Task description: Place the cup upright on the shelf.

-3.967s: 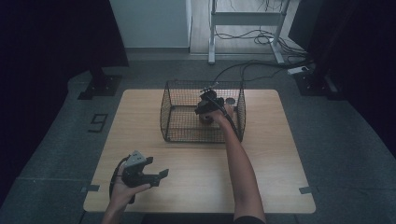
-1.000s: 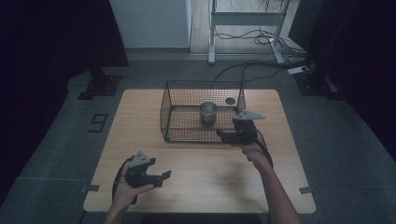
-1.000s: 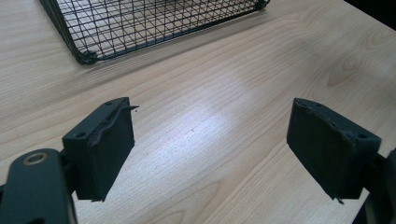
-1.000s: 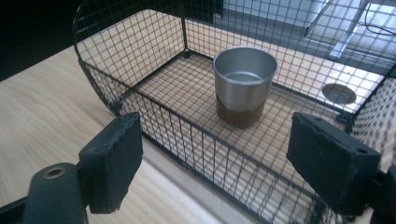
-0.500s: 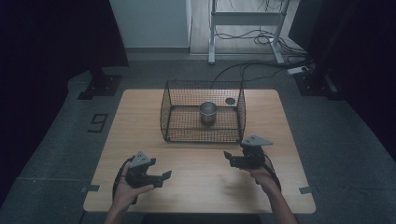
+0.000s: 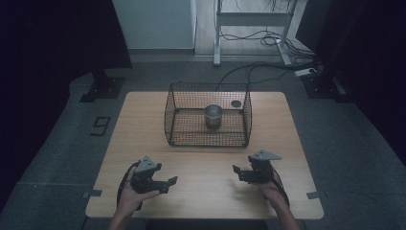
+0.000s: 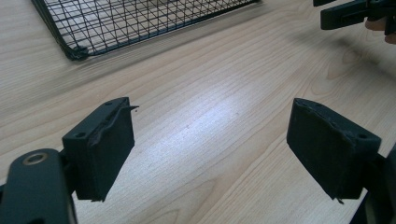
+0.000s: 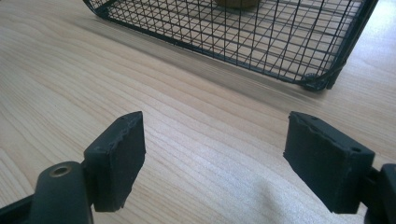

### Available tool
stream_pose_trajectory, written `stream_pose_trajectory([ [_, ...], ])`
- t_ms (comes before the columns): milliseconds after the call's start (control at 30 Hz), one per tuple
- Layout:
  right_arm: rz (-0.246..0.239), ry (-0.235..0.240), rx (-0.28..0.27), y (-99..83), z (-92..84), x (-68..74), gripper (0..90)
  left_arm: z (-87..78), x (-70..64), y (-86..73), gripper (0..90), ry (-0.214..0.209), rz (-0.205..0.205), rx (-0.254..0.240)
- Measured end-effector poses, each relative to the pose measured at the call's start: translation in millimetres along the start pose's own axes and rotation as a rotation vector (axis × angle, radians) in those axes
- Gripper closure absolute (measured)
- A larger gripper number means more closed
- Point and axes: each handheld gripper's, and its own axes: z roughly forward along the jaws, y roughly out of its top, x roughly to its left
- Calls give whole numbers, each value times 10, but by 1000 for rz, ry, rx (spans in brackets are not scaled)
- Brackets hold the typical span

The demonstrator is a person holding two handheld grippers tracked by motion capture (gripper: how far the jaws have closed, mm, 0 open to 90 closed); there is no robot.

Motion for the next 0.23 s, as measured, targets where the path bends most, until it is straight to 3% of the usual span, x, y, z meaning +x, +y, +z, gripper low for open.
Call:
stream_pose_trajectory([
  [233, -6, -3, 4, -10, 15, 1, 192, -5, 12, -2, 154, 2, -3, 0],
])
